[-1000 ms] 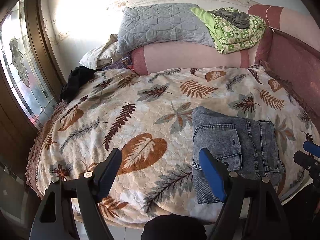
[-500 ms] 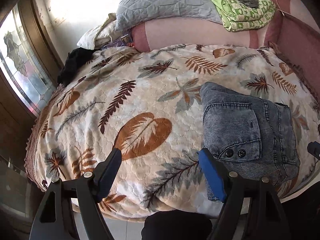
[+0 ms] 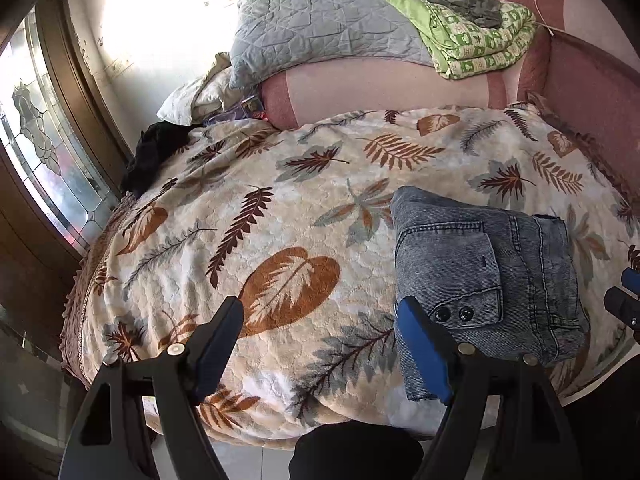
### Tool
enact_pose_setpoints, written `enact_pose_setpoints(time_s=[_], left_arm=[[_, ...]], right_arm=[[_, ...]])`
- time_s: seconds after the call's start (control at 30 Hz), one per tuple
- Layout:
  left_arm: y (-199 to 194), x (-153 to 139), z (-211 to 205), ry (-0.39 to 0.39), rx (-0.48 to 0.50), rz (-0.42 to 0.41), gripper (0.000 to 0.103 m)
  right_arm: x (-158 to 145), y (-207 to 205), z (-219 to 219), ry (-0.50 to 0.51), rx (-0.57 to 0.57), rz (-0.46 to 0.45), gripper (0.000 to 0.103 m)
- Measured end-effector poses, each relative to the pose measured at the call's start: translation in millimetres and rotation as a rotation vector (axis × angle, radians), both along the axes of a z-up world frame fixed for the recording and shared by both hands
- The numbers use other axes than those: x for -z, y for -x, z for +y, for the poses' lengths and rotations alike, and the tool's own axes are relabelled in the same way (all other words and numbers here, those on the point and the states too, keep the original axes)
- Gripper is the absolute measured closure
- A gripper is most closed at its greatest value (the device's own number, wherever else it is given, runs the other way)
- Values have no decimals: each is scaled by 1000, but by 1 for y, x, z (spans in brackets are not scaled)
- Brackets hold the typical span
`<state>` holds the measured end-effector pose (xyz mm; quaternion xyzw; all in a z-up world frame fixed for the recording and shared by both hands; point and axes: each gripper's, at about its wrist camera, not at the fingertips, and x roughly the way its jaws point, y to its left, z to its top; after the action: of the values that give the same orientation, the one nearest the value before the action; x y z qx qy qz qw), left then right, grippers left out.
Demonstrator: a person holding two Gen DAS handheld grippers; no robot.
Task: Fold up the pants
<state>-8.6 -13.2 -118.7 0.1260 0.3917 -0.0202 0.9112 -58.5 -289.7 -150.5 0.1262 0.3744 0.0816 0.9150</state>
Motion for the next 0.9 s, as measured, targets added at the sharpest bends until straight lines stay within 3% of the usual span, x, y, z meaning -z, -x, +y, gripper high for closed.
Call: enact_pose_setpoints(time_s=[0.4, 0.9], left_arm=[[20, -22, 13, 29, -8, -61, 23], [32, -36, 16, 47, -6, -113, 23]], right_arm=[[-28, 23, 23, 63, -43, -65, 35], [-35, 31, 33, 94, -65, -89, 35]])
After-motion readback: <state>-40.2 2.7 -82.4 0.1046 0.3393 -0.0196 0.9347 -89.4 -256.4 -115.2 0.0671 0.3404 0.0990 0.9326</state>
